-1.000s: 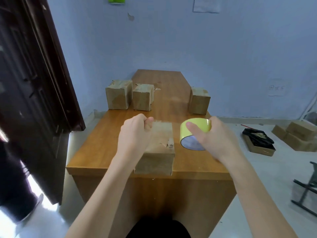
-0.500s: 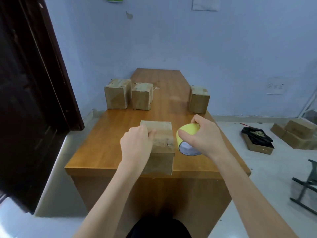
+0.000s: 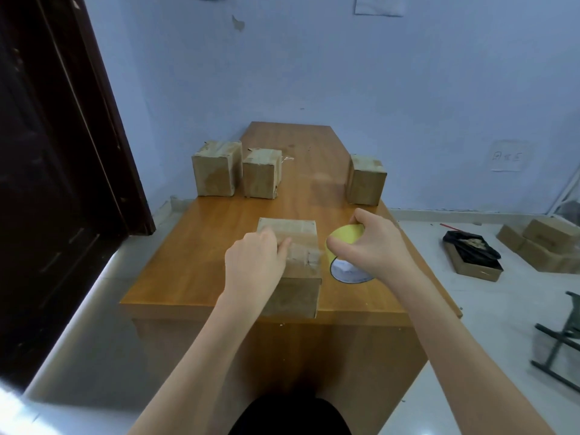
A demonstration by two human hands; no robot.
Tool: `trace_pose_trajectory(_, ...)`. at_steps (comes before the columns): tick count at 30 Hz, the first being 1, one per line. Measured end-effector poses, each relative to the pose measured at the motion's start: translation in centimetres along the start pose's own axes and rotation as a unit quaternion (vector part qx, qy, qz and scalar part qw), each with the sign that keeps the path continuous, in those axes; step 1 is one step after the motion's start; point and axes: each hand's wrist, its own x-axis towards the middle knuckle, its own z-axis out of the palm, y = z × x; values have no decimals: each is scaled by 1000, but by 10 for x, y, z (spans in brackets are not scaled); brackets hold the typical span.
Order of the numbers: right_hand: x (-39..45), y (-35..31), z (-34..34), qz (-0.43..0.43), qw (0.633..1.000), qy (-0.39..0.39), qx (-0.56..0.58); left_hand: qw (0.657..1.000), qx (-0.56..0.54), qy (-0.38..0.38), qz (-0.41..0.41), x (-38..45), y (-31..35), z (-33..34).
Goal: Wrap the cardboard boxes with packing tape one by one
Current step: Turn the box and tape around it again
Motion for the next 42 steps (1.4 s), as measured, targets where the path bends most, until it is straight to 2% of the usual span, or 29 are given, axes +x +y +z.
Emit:
trace_pose_trajectory(5, 2, 1, 3, -17, 999, -8, -28, 1000, 4, -3, 7, 0, 1, 0)
trace_pose_trajectory(13, 7, -7, 6, -24, 996, -49, -72, 997, 59, 36, 26, -9, 11, -3)
trace_pose_trajectory(24, 11, -7, 6, -17, 994, -66, -88, 987, 152, 45, -35, -14, 22, 2)
trace_pose_trajectory(26, 11, -7, 7, -18, 994, -66, -88, 991, 118, 25, -54, -10, 15, 1)
trace_pose_trajectory(28, 12, -6, 7, -14, 994, -71, -82, 998, 16, -4, -68, -8, 7, 1)
trace_pose_trajectory(31, 11, -5, 8, -8, 994, -72, -76, 990, -114, -13, -87, -6, -4, -1)
trace_pose_trajectory(37, 11, -4, 8, -3, 995, -72, -68, 982, -178, -39, -40, -11, -18, -8)
trace_pose_trajectory(40, 11, -4, 8, -3, 995, -74, -63, 995, -78, 39, 47, -21, -11, -9)
trace_pose_trajectory(42, 11, -5, 9, -2, 995, -75, -61, 990, -40, 30, 135, -32, 1, -7)
